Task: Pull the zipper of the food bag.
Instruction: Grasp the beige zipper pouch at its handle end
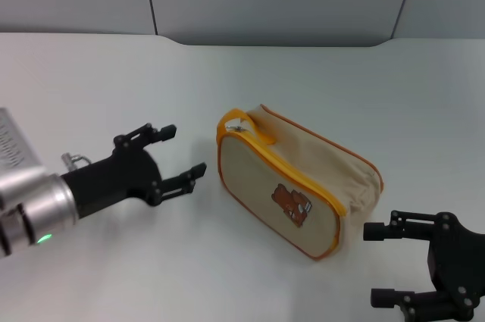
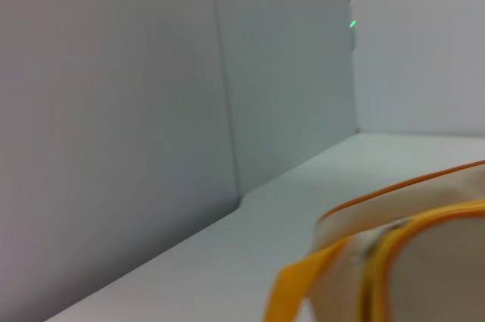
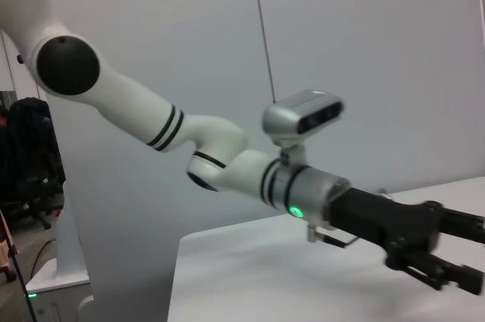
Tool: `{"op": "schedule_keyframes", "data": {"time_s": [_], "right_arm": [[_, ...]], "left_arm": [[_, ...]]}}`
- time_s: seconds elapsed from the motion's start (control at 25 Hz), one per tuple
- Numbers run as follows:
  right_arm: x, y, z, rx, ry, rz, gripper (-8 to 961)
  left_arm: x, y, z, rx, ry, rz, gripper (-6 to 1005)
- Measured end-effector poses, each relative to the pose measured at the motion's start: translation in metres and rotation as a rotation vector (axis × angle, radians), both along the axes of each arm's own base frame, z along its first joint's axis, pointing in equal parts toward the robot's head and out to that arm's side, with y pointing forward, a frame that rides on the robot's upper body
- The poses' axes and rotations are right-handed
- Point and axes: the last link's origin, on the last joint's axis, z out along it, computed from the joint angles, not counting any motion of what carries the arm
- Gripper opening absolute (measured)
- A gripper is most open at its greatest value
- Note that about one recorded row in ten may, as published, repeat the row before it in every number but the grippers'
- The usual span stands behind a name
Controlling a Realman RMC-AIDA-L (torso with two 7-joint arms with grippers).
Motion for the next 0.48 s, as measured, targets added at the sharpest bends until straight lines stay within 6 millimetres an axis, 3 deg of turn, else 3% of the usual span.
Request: {"op": "schedule_keyframes", "data": {"time_s": [0.2, 0.48], "right_arm": [[-0.002, 0.001, -0.001, -0.004, 0.001, 0.003, 786], [-0.002, 0.0, -0.002, -0.008, 0.002, 0.001, 787]], "left_arm": [[0.019, 0.021, -0.02, -0.022, 0.07, -0.052, 812], [0.032, 0.028, -0.029, -0.05, 0.088, -0.091, 811]]}}
